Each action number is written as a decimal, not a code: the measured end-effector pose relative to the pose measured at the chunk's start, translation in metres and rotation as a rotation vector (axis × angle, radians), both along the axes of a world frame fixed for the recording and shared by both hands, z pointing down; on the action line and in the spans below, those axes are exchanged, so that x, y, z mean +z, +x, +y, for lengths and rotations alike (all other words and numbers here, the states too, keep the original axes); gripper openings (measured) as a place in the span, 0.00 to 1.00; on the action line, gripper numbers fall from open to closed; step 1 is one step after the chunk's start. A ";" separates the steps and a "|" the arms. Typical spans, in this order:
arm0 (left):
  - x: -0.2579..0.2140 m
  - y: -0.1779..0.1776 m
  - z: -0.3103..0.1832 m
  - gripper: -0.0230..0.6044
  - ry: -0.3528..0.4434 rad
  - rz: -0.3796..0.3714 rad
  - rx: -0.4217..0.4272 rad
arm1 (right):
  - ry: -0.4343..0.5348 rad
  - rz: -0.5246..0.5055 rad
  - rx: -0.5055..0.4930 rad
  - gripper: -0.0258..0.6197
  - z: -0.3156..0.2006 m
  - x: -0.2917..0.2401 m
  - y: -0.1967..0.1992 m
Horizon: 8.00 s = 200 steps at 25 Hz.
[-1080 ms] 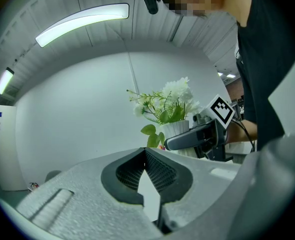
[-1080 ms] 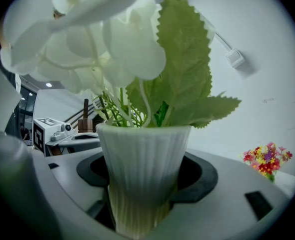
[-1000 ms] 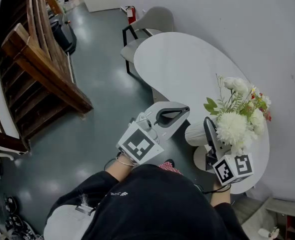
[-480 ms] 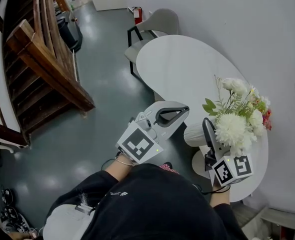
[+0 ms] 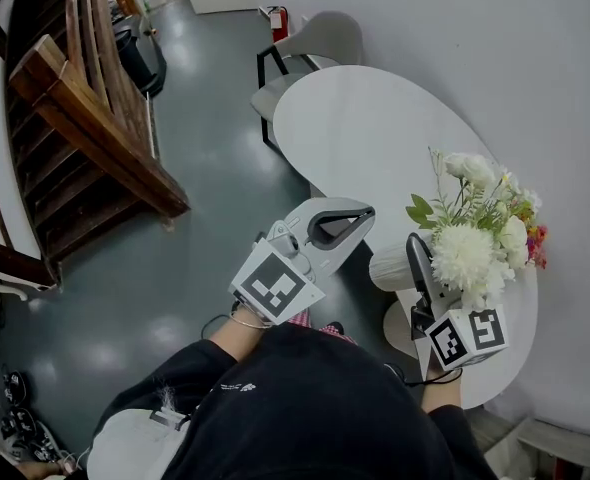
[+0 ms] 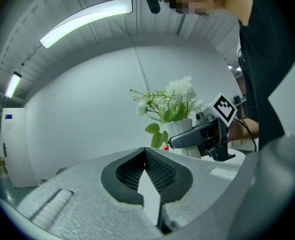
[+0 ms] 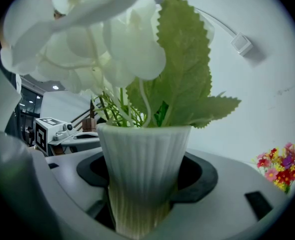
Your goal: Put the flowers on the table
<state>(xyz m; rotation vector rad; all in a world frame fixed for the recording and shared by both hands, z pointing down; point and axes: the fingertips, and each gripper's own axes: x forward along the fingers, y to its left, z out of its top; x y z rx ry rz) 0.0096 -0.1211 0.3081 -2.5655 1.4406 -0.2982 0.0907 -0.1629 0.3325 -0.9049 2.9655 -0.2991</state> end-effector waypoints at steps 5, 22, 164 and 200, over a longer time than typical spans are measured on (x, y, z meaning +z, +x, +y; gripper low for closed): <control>0.001 0.001 -0.003 0.03 0.004 -0.004 0.023 | 0.004 -0.003 0.016 0.57 -0.002 0.000 0.000; -0.001 0.000 -0.015 0.03 0.007 0.017 0.141 | 0.001 0.013 0.125 0.57 0.000 -0.001 -0.001; -0.005 -0.005 -0.040 0.03 0.030 -0.029 0.451 | 0.016 0.011 0.399 0.57 0.001 -0.006 -0.010; 0.008 -0.001 -0.054 0.03 -0.010 -0.007 0.581 | -0.007 0.048 0.534 0.57 -0.006 -0.005 -0.006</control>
